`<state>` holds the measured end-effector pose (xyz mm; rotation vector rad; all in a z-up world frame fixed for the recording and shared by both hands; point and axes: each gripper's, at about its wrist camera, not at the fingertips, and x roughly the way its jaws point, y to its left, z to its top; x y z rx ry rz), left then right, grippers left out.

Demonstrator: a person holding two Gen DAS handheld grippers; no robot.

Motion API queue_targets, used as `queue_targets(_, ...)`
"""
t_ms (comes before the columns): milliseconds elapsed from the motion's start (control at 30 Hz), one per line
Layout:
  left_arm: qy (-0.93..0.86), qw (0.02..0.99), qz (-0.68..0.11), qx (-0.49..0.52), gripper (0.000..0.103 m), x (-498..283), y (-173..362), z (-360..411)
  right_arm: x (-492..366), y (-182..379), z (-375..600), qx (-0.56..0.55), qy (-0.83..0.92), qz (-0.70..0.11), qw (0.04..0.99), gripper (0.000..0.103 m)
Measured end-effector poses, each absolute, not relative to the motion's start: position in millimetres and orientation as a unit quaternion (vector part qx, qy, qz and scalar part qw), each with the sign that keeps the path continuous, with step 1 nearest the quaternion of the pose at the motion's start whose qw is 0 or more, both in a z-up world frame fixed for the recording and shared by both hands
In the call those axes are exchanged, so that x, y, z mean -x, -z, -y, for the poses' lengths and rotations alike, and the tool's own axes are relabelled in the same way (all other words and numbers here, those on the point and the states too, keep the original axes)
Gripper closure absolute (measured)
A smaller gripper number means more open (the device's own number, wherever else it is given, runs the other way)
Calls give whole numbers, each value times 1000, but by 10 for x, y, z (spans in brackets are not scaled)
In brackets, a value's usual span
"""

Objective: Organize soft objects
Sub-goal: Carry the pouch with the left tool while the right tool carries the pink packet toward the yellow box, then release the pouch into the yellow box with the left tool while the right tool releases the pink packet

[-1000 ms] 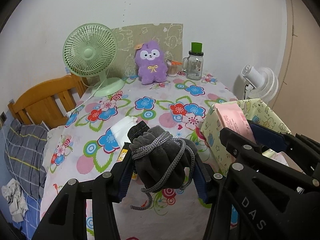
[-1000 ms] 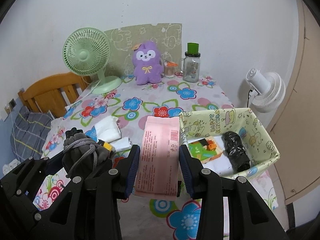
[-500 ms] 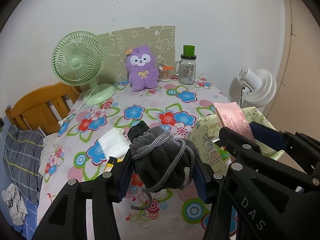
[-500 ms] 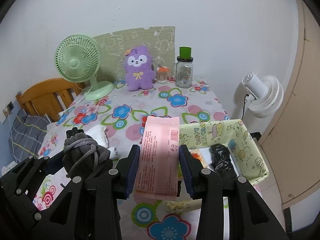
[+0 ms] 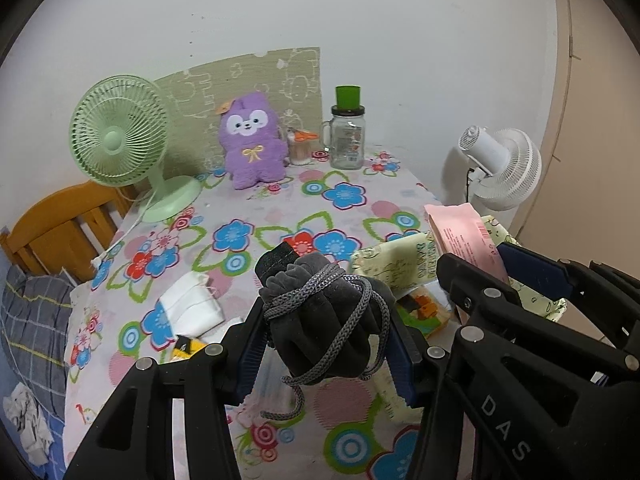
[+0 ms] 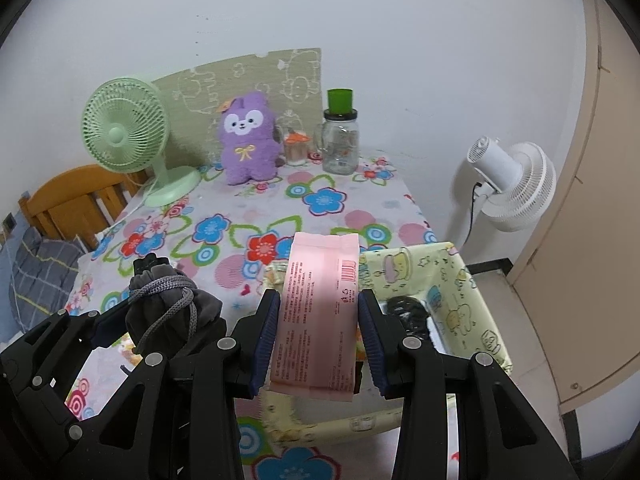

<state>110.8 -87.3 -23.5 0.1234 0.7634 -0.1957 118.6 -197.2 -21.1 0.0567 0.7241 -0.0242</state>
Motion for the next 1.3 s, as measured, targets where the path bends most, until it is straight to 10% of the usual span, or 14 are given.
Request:
queue_targets(1033, 142, 897, -408, -88, 46, -1520, 644, 1605, -1512, 649, 2619, -50, 59, -398, 914, 59)
queue_targets(1300, 139, 898, -406, -96, 33, -1545, 661, 1676, -1524, 672, 2696, -60, 61, -398, 914, 59)
